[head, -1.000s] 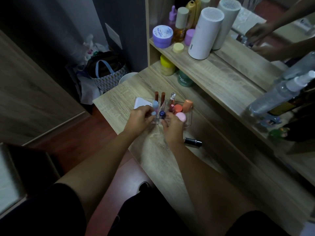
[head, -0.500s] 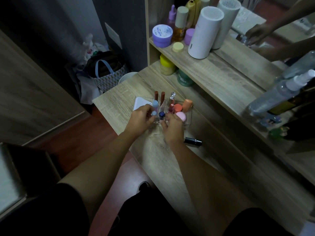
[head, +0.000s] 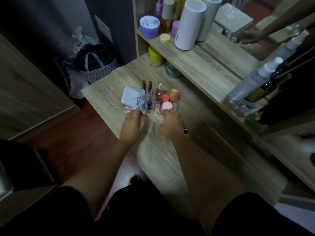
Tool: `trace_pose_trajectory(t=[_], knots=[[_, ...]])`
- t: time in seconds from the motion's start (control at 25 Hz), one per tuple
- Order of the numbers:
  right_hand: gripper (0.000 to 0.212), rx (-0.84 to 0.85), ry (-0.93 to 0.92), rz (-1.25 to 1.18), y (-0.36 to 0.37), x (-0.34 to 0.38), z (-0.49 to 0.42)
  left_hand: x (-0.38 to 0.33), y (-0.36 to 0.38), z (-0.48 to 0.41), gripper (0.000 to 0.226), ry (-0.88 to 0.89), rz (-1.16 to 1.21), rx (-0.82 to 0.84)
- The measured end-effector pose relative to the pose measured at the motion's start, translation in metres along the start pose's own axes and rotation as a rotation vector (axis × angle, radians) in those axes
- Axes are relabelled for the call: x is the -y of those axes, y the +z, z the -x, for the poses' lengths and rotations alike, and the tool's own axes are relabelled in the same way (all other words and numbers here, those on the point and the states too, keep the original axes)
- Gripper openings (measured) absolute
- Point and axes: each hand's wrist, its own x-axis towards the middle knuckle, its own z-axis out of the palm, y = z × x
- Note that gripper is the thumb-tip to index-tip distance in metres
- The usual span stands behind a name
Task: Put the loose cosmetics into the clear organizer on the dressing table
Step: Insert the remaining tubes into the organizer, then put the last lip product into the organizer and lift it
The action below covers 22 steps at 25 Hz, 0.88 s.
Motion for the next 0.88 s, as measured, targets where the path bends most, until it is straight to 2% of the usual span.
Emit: trace_pose_trajectory(t=[0.16,0.32,0.4,0.48,0.6,0.68,0.88], knots=[[0.064,0.155,0.041,0.154,-0.007,-0.031,0.011,0.008,0.019,0.022,0.040,0.118,-0.119,0.219],[0.031,0.125,-0.005,0.179,-0.003,-0.044,0.012,0.019,0.033,0.031,0.054,0.188,-0.237,0.284],[0.025,0.053,0.032,0.003,-0.004,-0.046,0.009,0.020,0.035,0.032,0.057,0.179,-0.271,0.304],[0.026,-0.012,0.129,-0.363,-0.009,-0.041,0.003,0.023,0.035,0.032,0.057,0.199,-0.294,0.302],[0.029,0.005,0.234,-0.897,-0.021,-0.028,-0.009,0.025,0.036,0.032,0.058,0.207,-0.300,0.308],[0.031,-0.029,0.210,-0.986,-0.024,-0.022,-0.016,0.027,0.036,0.032,0.058,0.215,-0.299,0.307],[0.036,-0.187,0.139,-0.912,-0.022,-0.012,-0.025,0.031,0.036,0.031,0.056,0.255,-0.319,0.296]])
